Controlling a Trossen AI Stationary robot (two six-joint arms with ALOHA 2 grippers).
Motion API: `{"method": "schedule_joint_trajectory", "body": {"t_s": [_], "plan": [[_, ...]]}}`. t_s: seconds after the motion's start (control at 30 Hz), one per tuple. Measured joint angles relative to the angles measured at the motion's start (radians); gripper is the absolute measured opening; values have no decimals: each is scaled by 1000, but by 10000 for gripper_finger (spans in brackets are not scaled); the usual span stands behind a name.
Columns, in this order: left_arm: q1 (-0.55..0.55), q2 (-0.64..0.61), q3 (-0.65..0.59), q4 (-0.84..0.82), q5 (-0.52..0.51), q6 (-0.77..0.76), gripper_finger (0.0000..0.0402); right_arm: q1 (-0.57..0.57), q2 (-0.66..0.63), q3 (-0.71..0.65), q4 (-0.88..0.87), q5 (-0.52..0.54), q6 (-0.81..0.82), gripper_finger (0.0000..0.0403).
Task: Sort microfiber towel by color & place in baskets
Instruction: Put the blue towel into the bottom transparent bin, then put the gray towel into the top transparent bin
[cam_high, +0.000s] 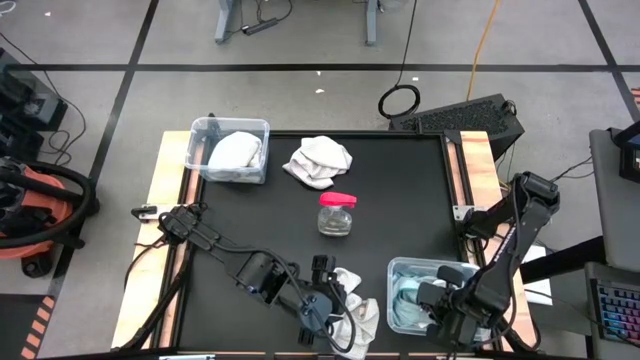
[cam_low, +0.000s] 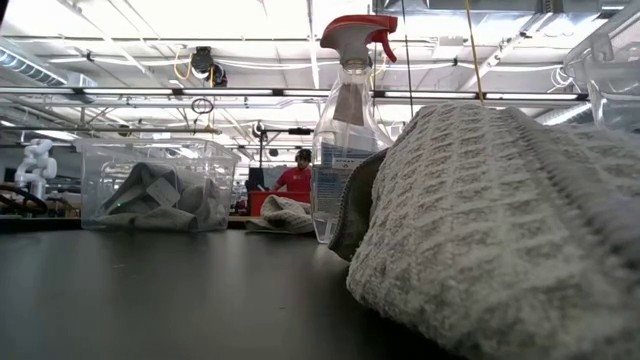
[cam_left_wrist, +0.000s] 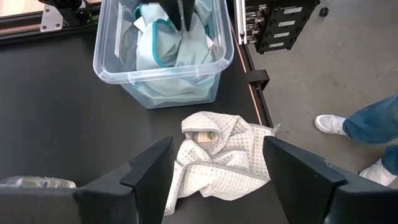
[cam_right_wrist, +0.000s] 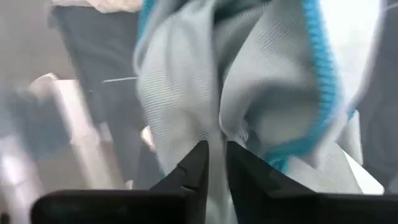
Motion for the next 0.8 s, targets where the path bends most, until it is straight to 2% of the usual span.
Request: {"method": "schedule_joint_trajectory", "body": {"t_s": [0.47, 0.8], "plan": [[2, 0, 0, -8, -1, 0, 251, 0, 0, 285, -219, 145, -61, 176], [4, 2, -9, -45, -40, 0, 251, 0, 0, 413, -237, 222, -116, 234]]}}
